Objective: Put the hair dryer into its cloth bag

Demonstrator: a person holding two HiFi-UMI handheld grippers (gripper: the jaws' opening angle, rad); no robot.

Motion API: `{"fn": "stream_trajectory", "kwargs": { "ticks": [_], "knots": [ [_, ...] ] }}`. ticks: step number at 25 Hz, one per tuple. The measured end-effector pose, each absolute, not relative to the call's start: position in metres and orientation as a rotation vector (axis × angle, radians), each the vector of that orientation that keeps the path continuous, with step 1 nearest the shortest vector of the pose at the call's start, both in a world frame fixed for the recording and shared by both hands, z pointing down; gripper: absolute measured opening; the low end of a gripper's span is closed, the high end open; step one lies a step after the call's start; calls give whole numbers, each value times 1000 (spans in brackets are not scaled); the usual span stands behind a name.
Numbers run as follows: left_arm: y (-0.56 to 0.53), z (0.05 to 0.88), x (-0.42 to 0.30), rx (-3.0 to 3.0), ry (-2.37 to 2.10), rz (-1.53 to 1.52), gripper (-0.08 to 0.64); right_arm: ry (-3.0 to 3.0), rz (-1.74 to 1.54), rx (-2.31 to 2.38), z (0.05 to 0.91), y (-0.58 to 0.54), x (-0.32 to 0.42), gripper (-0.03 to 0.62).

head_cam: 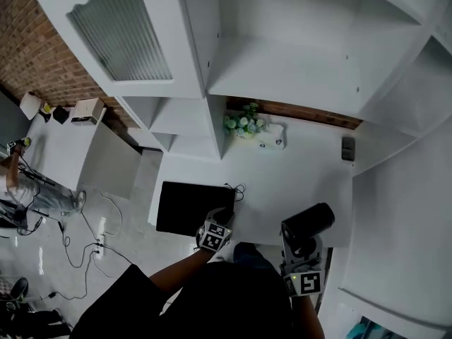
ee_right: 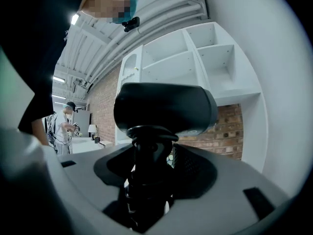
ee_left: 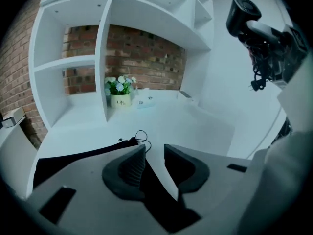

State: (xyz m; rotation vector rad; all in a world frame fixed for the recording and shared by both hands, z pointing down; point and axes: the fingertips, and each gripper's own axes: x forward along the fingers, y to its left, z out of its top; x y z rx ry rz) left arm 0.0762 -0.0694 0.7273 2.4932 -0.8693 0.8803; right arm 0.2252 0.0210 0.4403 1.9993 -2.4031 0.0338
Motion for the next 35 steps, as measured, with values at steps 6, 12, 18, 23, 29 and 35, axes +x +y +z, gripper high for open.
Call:
{"fn": "stream_trajectory", "kwargs": {
  "ticks": [6,12,18,23,29,35],
  "knots": [
    [-101,782,89,2290,-897,910,132,-2332,130,2004,457,-3,248,250],
    [-103,805,84,2203,-924,965,133,-2331,162,2000,457,-18,253,250],
    [-102,823,76,2158,-911,1004,88,-2355,106,1949,462,-33,259,250],
    [-105,819,72,2113,-886,915,37,-2367,149,1927,470,-46,260,250],
    [-104,797,70,2149,-864,815,34,-2396,177,1856,481,-58,248,250],
    [-107,775,72,2141,-867,690,34,-2428,189,1772,493,-68,236,250]
  ]
}}
